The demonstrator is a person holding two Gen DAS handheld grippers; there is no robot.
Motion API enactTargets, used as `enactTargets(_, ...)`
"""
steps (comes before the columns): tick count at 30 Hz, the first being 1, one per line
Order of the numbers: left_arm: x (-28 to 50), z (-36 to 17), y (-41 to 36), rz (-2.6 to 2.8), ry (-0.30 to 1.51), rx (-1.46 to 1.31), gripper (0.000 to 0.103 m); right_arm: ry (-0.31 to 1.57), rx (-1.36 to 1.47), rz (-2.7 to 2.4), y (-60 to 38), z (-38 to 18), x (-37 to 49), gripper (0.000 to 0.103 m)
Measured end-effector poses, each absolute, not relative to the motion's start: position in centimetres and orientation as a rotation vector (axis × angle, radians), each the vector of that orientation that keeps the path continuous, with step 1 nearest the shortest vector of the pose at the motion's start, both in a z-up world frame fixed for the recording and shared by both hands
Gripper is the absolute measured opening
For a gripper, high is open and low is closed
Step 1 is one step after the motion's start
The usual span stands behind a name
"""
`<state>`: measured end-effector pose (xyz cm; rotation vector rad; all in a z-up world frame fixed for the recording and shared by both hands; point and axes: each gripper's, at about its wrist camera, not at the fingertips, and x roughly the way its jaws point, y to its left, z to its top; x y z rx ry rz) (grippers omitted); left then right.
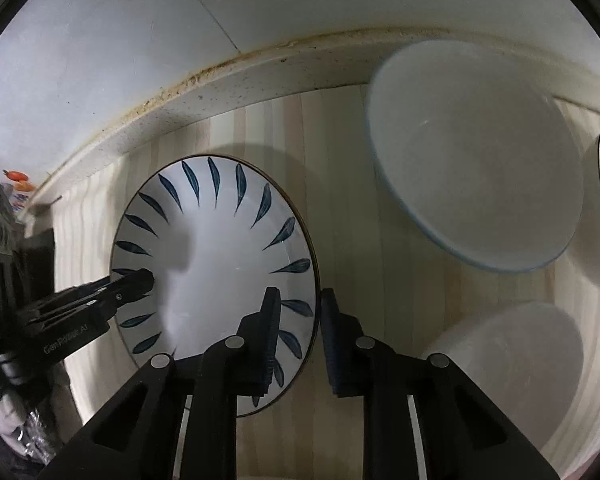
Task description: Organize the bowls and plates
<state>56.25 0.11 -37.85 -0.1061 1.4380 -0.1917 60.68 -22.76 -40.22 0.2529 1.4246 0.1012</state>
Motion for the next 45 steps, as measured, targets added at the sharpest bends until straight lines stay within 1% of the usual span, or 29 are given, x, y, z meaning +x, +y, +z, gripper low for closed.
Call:
enactTargets(4,55.6,-37.3,0.0,-0.186,1.435,-0.116,0.029,1.419,0.262,0.110,-22.9,-40.2,60.4,0.020)
enactTargets(13,52.2,-32.9,1.3,-0.184,1.365,-0.114,0.029,1.377,0.288,0.156,-23.2,-37.9,58.8,0.019)
enactTargets(26,43.7,-24.5,0.4,-0.197,1.266,-0.129,0.029,1.280,0.259,0.240,-25.1,-29.1,50.9,0.019)
enactTargets(31,40.0,-22.8,-0.5,-0.204,1.248,-0.126,0.029,1.252,0.265,0.256,-26.2,-26.9,47.2,0.019)
enactTargets(37,37.3,-23.4,-2.3,-0.205,1.251,-0.128,0.030,1.257,0.264,0.269,-27.7,-26.1,42.4,0.019)
enactTargets(42,35.0,-24.6,-3.4,-0.212,1.280,-0.113,0.029,1.283,0.276,0.269,-28.9,-27.6,39.2,0.019)
enactTargets(45,34.3,-26.2,-4.0,-0.206,1.315,-0.107,0.029,1.309,0.291,0.267,-29.5,-29.1,37.7,0.019)
